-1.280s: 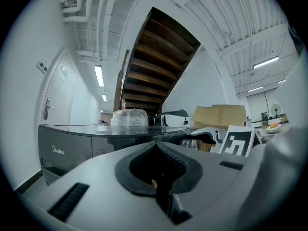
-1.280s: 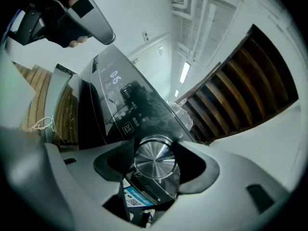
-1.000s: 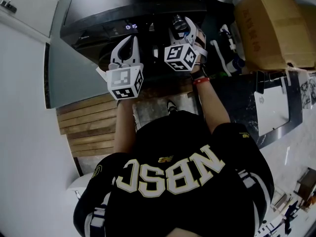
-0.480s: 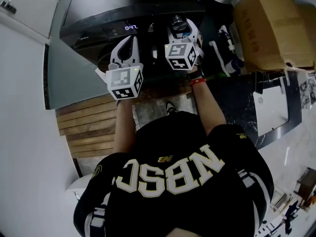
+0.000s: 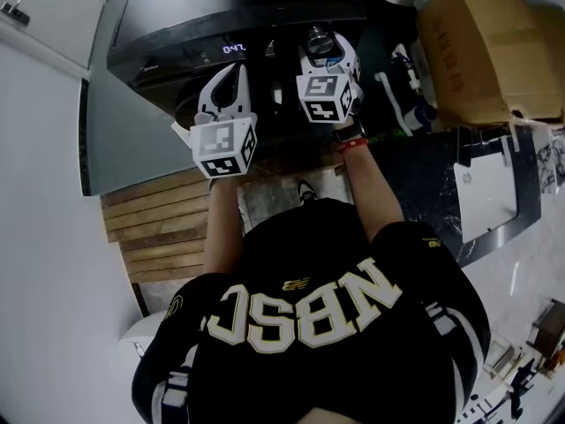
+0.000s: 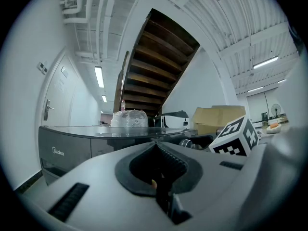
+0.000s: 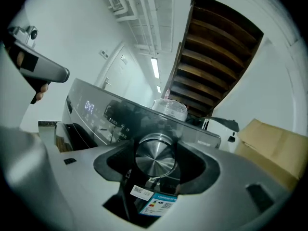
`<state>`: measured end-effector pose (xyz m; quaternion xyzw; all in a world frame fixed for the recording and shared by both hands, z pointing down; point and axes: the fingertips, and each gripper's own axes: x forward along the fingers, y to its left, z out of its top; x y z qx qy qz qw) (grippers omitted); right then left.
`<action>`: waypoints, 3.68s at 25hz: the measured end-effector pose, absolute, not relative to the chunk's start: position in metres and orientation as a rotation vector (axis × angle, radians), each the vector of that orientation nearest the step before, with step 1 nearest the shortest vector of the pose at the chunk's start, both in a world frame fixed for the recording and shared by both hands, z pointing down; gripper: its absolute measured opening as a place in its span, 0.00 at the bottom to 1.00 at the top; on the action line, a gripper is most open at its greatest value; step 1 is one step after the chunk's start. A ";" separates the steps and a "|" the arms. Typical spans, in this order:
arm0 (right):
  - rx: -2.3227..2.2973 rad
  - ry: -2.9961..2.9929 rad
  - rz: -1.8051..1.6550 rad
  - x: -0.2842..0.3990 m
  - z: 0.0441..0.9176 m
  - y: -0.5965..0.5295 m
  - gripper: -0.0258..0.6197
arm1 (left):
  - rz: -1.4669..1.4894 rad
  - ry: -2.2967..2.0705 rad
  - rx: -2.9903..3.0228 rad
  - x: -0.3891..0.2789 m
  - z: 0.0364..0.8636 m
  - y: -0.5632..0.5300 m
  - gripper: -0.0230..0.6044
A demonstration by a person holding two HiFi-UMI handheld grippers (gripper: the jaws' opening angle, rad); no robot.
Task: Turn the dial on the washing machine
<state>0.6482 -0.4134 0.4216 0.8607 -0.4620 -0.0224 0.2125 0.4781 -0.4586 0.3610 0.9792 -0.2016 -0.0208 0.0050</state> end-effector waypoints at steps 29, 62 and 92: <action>2.756 -1.459 0.308 0.660 0.429 -0.408 0.48 | -0.058 -0.624 3.056 0.479 0.363 -0.455 0.06; 3.300 -1.650 1.016 0.666 0.433 -0.396 0.48 | -0.050 -0.647 3.035 0.483 0.367 -0.445 0.06; 2.868 -1.784 0.483 0.615 0.412 -0.373 0.39 | -0.035 -0.648 3.011 0.471 0.372 -0.437 0.06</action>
